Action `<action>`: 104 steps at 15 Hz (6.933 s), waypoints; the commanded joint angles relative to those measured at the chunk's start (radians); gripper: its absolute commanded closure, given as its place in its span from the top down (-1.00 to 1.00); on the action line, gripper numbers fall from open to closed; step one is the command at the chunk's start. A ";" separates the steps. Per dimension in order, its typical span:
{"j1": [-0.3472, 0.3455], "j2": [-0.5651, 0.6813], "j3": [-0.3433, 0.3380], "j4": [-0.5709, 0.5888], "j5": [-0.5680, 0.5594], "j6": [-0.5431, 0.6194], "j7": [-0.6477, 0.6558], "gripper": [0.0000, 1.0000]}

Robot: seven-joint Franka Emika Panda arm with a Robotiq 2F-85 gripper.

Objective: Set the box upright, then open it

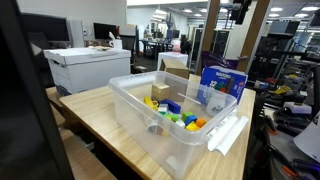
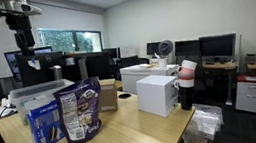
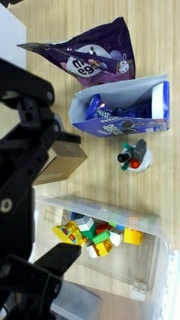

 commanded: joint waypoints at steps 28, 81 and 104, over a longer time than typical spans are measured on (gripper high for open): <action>-0.031 0.062 0.089 -0.091 -0.166 0.231 0.141 1.00; 0.173 0.769 0.034 0.416 -0.876 0.063 1.072 1.00; 0.187 0.936 -0.016 0.504 -0.915 0.010 1.212 0.31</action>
